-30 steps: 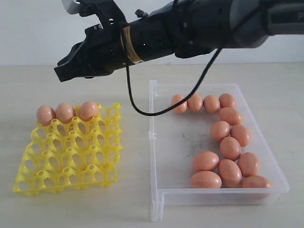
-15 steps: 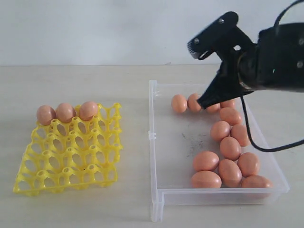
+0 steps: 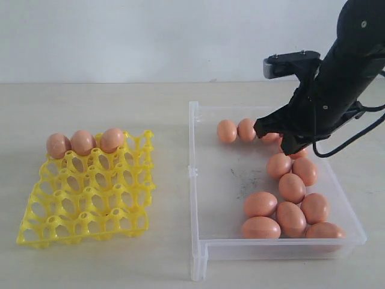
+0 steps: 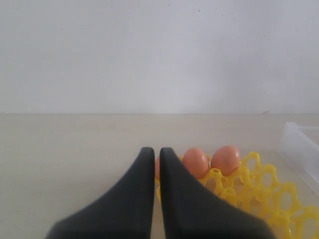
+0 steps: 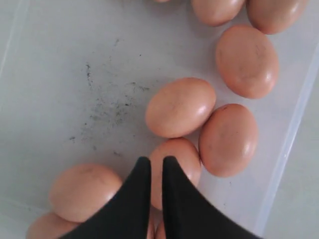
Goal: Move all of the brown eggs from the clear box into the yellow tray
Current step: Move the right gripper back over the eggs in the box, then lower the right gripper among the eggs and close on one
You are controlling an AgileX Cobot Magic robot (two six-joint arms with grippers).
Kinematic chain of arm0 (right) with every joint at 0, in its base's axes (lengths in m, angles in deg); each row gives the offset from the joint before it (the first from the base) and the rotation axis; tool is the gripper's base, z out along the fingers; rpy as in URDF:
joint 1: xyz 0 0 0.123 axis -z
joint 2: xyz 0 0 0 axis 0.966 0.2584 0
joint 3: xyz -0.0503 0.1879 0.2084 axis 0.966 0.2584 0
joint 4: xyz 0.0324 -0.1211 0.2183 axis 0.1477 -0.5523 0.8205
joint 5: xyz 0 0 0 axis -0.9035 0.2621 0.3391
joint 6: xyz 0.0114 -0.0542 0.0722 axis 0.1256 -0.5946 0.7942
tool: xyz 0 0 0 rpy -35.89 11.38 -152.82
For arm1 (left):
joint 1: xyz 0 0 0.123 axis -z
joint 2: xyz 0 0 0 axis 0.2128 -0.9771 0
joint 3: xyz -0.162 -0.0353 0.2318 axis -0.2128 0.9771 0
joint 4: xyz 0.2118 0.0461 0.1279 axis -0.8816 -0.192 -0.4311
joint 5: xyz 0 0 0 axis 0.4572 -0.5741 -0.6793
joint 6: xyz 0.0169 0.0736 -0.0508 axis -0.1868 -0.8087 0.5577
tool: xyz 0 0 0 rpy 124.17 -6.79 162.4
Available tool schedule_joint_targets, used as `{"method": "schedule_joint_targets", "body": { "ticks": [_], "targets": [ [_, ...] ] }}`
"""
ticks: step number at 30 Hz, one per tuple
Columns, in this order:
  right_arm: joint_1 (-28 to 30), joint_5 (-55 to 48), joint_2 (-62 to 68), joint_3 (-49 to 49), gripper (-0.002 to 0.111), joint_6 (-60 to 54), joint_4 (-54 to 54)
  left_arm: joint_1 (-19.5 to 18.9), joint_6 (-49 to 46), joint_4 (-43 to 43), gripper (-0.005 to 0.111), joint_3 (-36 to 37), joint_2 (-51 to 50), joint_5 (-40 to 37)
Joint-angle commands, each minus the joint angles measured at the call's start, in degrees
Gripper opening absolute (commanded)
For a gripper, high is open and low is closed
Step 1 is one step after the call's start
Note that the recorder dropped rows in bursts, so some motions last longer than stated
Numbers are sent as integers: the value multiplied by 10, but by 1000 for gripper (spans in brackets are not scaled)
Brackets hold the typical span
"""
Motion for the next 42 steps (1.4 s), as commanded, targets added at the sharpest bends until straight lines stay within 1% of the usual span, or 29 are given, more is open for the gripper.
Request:
{"method": "schedule_joint_targets", "body": {
  "ticks": [1,3,4,6,10,22,32,42],
  "targets": [
    [5,28,33,-4,31,42,1,-1,0,3,4,2,2,8],
    [5,49,44,-4,47,70,1,-1,0,3,4,2,2,8],
    [5,58,51,-4,56,91,3,-1,0,3,4,2,2,8],
    [5,72,61,-5,63,120,3,-1,0,3,4,2,2,8],
    [5,72,88,-22,61,142,3,-1,0,3,4,2,2,8],
    [5,84,138,-43,61,169,-7,-1,0,3,4,2,2,8],
    [5,118,151,-43,61,167,-7,-1,0,3,4,2,2,8],
    [5,101,165,-43,61,147,-48,-1,0,3,4,2,2,8]
  ]
}}
